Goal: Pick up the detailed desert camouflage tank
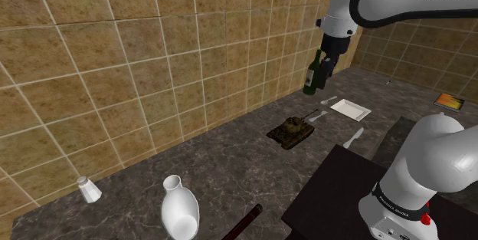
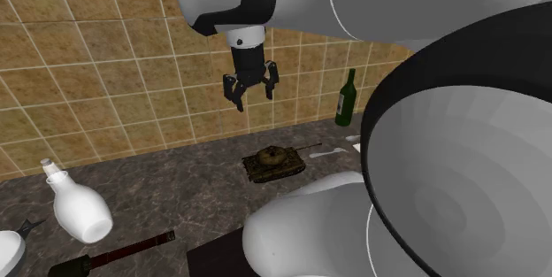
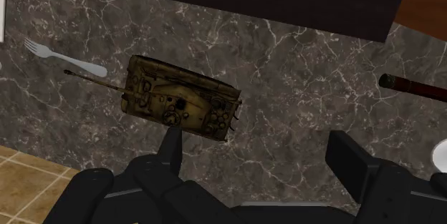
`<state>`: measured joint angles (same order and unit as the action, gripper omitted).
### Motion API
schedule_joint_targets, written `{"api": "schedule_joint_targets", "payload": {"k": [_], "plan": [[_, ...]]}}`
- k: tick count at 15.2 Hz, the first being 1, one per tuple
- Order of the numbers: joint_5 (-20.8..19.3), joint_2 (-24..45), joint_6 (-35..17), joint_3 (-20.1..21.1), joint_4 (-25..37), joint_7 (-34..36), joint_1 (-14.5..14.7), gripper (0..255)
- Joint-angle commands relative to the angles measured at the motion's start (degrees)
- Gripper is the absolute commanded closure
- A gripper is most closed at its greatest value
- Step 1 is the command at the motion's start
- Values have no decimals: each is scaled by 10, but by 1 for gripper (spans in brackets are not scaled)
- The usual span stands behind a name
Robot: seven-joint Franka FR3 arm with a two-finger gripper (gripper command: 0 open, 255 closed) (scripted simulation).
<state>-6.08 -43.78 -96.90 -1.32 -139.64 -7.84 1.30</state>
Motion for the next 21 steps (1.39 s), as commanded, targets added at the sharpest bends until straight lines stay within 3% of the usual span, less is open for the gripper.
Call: {"api": "schedule_joint_targets", "payload": {"k": [1, 7, 13, 17, 21], "plan": [[0, 0, 0, 0, 0, 0, 0, 0], [-35, -6, -99, -129, -78, -212, 20, 0], [-50, 66, -198, -275, -94, -435, 60, 0], [-24, 152, -257, -381, -72, -599, 118, 0], [60, 267, -299, -501, -27, -793, 214, 0]]}}
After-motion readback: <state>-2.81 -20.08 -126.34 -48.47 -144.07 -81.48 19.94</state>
